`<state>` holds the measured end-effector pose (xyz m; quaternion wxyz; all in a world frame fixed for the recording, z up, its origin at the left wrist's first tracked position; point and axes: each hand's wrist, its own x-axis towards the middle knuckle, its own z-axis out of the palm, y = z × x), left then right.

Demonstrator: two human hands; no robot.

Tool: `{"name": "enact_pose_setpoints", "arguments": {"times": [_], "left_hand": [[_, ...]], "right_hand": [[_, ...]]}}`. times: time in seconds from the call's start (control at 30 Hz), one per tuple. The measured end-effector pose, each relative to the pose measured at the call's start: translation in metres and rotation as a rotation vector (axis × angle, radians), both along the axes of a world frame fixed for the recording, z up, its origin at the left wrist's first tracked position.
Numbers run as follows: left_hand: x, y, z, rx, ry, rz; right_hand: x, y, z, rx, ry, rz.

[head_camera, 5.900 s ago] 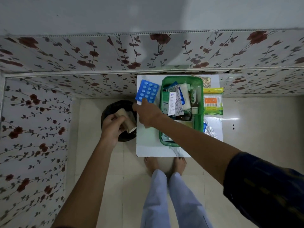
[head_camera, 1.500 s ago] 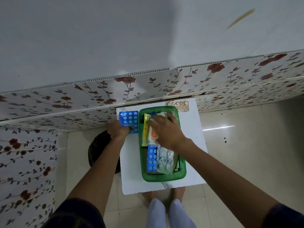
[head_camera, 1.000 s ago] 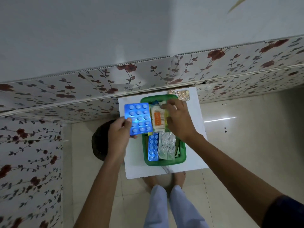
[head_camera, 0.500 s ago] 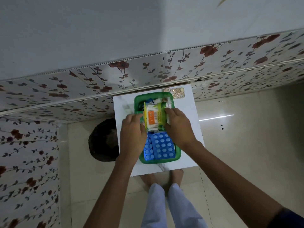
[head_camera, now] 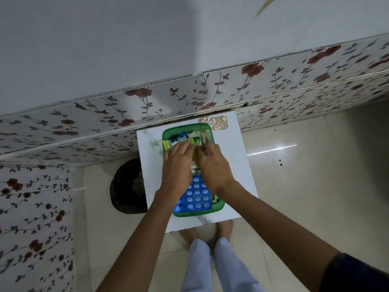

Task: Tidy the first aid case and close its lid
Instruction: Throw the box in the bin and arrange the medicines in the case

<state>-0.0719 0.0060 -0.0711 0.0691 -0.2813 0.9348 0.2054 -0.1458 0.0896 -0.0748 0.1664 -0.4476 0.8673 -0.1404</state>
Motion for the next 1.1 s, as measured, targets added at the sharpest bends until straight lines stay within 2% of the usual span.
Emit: {"name": "enact_pose_setpoints", "arguments": {"times": [0.07,0.13,0.2,0.27,0.33,0.4,0.5,0.57,0.73,0.93,1.0,1.1], "left_hand": [[0.001,-0.004,-0.004,-0.012,0.026,-0.007],[0.001,-0.009,-0.005,0.006,0.066,-0.003],[-0.003,-0.016,0.0,0.066,0.14,0.062],[-0.006,-0.024,0.005,0.131,0.247,0.187],[-0.008,-0.03,0.008,0.196,0.324,0.317],[-0.007,-0.034,0.009,0.27,0.366,0.406],[-0.005,-0.035,0.008,0.35,0.39,0.473],[-0.002,-0.034,0.006,0.374,0.395,0.498],[0.01,-0.03,0.004,0.382,0.406,0.539],[0.026,-0.017,0.017,0.331,0.474,0.549],[0.032,-0.014,0.02,0.299,0.486,0.583],[0.039,-0.013,0.015,0.275,0.407,0.715]], "right_hand": [[-0.017,0.0,0.007,-0.121,-0.072,-0.035],[-0.046,-0.003,0.005,-0.245,-0.09,-0.24],[-0.081,-0.01,-0.01,-0.16,-0.088,-0.369],[-0.107,-0.02,-0.034,0.005,-0.076,-0.303],[-0.121,-0.029,-0.058,0.15,-0.048,-0.137],[-0.123,-0.035,-0.077,0.229,0.024,-0.011],[-0.121,-0.037,-0.086,0.262,0.134,0.016],[-0.118,-0.037,-0.086,0.308,0.141,-0.007],[-0.11,-0.019,-0.068,0.245,-0.121,-0.3],[-0.076,0.019,0.008,-0.156,-0.321,-0.624],[-0.052,0.028,0.034,-0.2,-0.472,-0.659],[-0.013,0.029,0.047,-0.097,-0.643,-0.547]]}}
